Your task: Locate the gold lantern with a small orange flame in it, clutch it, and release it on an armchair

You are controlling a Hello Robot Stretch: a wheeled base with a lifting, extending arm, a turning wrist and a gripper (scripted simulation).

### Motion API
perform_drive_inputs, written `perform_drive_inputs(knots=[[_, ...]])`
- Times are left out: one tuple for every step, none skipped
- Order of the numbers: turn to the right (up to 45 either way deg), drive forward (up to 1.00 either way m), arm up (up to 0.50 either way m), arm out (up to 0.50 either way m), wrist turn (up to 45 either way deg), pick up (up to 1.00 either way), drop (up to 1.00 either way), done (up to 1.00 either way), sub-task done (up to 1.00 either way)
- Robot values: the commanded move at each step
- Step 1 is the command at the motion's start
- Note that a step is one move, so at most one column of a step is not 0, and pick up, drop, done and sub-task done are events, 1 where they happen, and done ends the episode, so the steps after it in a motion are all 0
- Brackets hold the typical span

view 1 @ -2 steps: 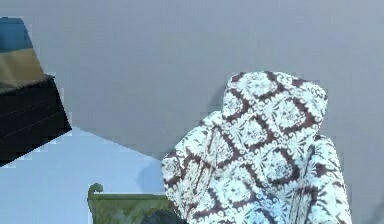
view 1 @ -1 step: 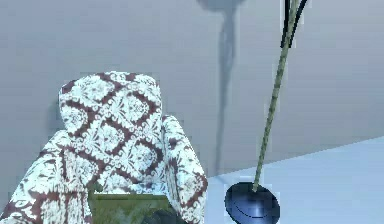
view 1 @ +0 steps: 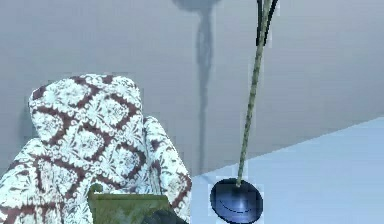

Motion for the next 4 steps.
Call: perform_drive_inputs(knots=[[-21.0, 0.00, 0.00, 0.00, 0.0, 0.00, 0.00, 0.00, 0.00], [0.0, 0.30, 0.00, 0.00, 0.0, 0.00, 0.00, 0.00, 0.00], [-3.0, 0.00, 0.00, 0.00, 0.0, 0.00, 0.00, 0.00, 0.00], [3.0, 0.00, 0.00, 0.00, 0.0, 0.00, 0.00, 0.00, 0.00]])
